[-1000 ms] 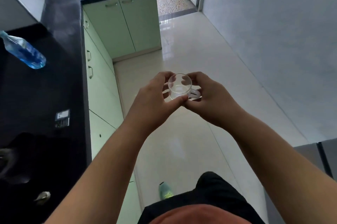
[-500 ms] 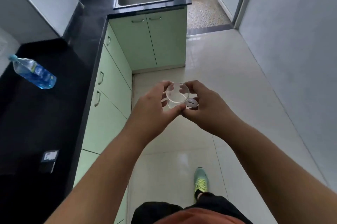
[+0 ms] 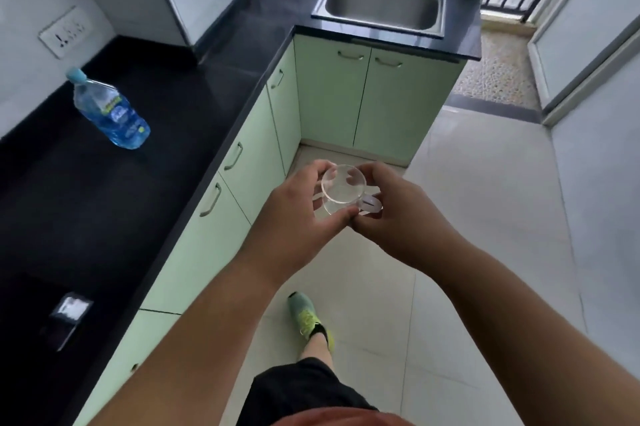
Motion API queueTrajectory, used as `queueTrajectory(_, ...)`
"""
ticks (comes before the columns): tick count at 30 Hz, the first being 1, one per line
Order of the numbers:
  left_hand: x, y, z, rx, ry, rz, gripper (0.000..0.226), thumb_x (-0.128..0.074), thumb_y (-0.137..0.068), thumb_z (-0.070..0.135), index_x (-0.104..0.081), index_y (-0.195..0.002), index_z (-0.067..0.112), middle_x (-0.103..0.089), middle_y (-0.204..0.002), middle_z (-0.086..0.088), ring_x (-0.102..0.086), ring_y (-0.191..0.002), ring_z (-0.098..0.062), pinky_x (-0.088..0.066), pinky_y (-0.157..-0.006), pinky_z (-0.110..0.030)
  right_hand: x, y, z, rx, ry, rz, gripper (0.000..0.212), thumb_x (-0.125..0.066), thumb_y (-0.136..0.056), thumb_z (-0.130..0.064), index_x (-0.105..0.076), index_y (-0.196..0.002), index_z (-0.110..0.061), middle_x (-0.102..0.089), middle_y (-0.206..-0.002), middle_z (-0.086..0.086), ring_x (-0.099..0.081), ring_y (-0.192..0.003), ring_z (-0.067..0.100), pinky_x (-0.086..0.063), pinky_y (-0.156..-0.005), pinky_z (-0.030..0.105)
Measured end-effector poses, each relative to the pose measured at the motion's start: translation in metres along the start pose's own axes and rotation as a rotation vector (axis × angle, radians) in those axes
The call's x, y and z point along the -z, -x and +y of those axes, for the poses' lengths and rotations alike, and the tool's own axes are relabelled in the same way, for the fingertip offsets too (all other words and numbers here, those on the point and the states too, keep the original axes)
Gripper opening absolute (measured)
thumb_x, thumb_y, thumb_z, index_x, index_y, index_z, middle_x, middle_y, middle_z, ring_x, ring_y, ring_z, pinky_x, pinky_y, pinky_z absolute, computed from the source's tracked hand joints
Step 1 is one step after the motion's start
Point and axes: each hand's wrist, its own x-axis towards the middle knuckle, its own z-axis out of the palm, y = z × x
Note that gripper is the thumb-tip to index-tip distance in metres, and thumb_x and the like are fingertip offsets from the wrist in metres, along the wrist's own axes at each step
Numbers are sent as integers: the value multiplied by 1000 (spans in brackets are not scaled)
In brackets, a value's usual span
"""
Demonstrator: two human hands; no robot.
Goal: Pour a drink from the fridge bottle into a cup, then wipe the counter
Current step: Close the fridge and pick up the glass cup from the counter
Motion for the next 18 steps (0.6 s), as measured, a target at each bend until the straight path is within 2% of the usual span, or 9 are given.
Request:
queueTrajectory(5,22,-77,-36,72,43,36,66,-84,-85,42,-53,-141,26,-64,-136,8,-64,-119,2,-52,-101,-15,-4,-99,-6,-8,73,-94,52,-78,-86,-21,-56,-133,-25,-71,-118,-9,-69,-93,15,-58,-85,37)
queueTrajectory(9,45,-133,-63,133,37,101,63,-84,-86,43,-54,-139,29,-64,-131,10,-64,-118,1,-55,-103,-24,-14,-175,-14,17,70,-162,50,-75,-86,-22,-54,-130,-32,-71,-109,-13,-68,-91,13,-56,-78,30)
queueTrajectory(12,66,-168,-79,176,-14,149,65,-81,-85,50,-53,-140,29,-64,-129,11,-64,-116,-1,-57,-100,-29,-25,-227,-22,48,43,-195,49,-75,-88,-23,-53,-131,-34,-69,-110,-15,-68,-93,10,-53,-77,25)
queueTrajectory(18,99,-214,-110,364,-16,368,59,-84,-83,43,-56,-134,34,-66,-125,13,-66,-112,0,-57,-95,-28,-53,-335,-44,181,50,-420,49,-75,-85,-24,-53,-127,-36,-68,-102,-18,-67,-88,5,-52,-73,22)
